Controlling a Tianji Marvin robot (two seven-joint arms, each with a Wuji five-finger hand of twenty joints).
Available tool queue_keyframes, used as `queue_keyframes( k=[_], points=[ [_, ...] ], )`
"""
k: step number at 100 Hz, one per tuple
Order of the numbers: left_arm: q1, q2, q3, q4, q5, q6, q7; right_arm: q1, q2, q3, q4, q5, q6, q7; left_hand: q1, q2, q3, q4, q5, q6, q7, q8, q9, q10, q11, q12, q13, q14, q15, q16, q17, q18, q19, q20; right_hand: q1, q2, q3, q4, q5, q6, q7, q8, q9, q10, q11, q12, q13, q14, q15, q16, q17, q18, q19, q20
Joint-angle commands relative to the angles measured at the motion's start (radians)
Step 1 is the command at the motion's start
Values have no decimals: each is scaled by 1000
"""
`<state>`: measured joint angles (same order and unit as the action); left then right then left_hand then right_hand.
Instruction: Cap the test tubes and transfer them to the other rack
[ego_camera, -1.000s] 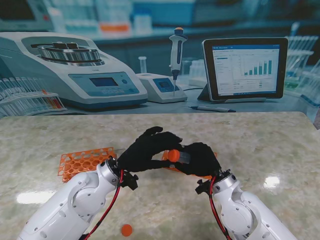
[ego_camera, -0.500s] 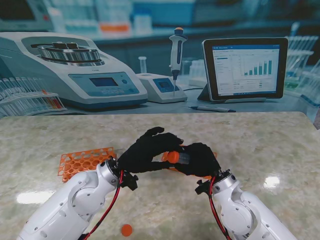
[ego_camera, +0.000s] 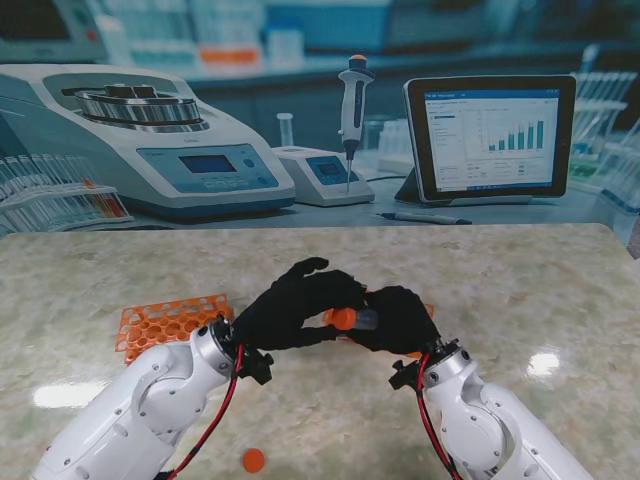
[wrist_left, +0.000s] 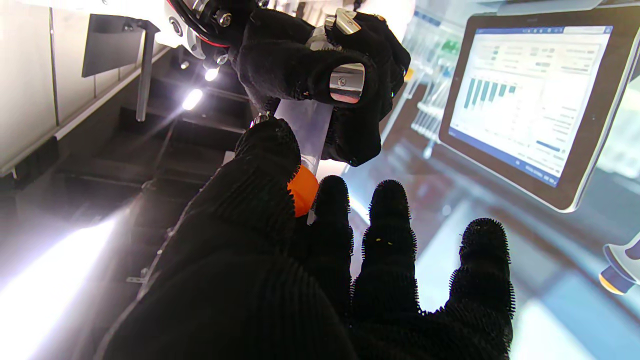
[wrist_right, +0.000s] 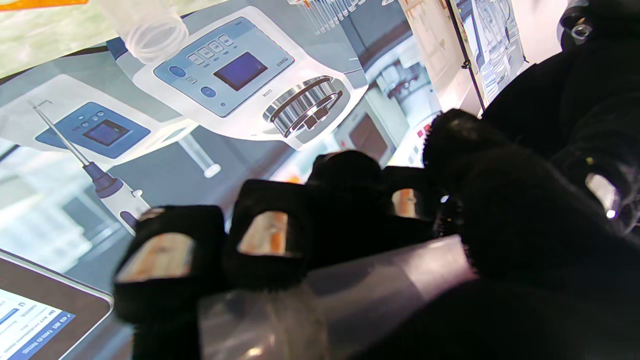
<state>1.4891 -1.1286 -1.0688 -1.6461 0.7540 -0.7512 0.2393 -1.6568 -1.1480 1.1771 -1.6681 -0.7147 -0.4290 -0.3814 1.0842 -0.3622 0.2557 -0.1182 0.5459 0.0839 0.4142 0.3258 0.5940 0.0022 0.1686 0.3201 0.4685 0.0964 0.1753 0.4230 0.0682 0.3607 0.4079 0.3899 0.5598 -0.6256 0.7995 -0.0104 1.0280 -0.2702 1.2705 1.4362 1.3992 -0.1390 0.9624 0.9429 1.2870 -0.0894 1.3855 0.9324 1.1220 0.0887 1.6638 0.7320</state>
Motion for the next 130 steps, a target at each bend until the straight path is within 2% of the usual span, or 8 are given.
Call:
queue_keyframes(
  k=[1, 4, 12, 45, 63, 77, 92, 130],
  points=[
    [6, 2, 1, -13, 4, -8, -5, -3, -4, -3, -9, 4, 3, 4, 207, 108, 377, 57, 72, -434, 157, 35, 11, -9, -8, -22, 3, -5, -17, -15, -10, -11, -16, -3, 24, 23, 12, -17, 11, -64, 41, 27, 17, -4, -9, 15, 34, -60, 25, 11, 22, -9, 43, 2],
    [6, 3, 0, -13, 5, -9, -5, -3, -4, -3, -9, 4, 3, 5, 207, 109, 382, 56, 71, -436, 158, 36, 13, -38, -6, -21, 4, -6, -16, -16, -10, -11, -16, -4, 24, 24, 12, -17, 11, -64, 41, 27, 17, -4, -9, 16, 34, -60, 25, 11, 22, -9, 43, 2],
    [6, 3, -2, -14, 7, -13, -6, -2, -4, -3, -9, 5, 4, 6, 207, 104, 405, 53, 71, -442, 164, 38, 11, -9, -6, -23, 2, -4, -18, -18, -10, -11, -15, -6, 24, 24, 12, -17, 11, -64, 41, 27, 17, -4, -9, 16, 34, -60, 25, 11, 22, -10, 43, 2],
    [18, 6, -16, -23, 11, -28, -15, 0, -4, -4, -10, 9, 5, 10, 207, 111, 415, 42, 81, -449, 181, 46, 12, -24, -7, -25, -3, 0, -20, -23, -13, -12, -16, -11, 23, 25, 11, -17, 11, -64, 41, 27, 16, -5, -9, 16, 34, -60, 24, 11, 22, -8, 43, 2],
    [28, 7, -21, -32, -5, -42, -30, 0, -4, -5, -9, 10, 5, 10, 207, 131, 285, 53, 72, -428, 150, 31, 4, -4, -14, -27, -9, 3, -23, -26, -17, -11, -20, -13, 25, 25, 11, -17, 10, -67, 41, 28, 16, -5, -9, 16, 34, -60, 24, 10, 22, -9, 42, 2],
    [31, 7, -21, -37, -13, -48, -37, -1, -4, -4, -10, 9, 4, 10, 201, 158, 92, 94, 52, -386, 86, -2, -4, -5, -19, -26, -12, 6, -24, -25, -15, -11, -21, -8, 24, 24, 10, -17, 10, -67, 40, 28, 16, -5, -9, 16, 34, -59, 23, 10, 22, -9, 42, 2],
    [25, 7, -13, -37, -23, -44, -45, -2, -4, -5, -11, 8, 1, 10, 173, 167, -6, 113, 40, -363, 54, -17, -6, -3, -18, -20, -2, 3, -11, -8, -11, -10, -16, -3, 25, 24, 11, -17, 10, -67, 40, 28, 16, -5, -9, 16, 34, -59, 23, 10, 22, -9, 42, 2],
    [5, 8, 3, -32, -30, -10, -51, -3, -3, -7, -12, 6, -5, 9, 145, 150, -54, 120, 54, -323, 28, -32, 2, -2, -6, 2, 35, -4, 44, 65, 12, -16, 35, 32, 21, 21, 12, -18, 11, -68, 40, 28, 15, -4, -9, 16, 34, -58, 22, 9, 22, -8, 42, 2]
  ],
)
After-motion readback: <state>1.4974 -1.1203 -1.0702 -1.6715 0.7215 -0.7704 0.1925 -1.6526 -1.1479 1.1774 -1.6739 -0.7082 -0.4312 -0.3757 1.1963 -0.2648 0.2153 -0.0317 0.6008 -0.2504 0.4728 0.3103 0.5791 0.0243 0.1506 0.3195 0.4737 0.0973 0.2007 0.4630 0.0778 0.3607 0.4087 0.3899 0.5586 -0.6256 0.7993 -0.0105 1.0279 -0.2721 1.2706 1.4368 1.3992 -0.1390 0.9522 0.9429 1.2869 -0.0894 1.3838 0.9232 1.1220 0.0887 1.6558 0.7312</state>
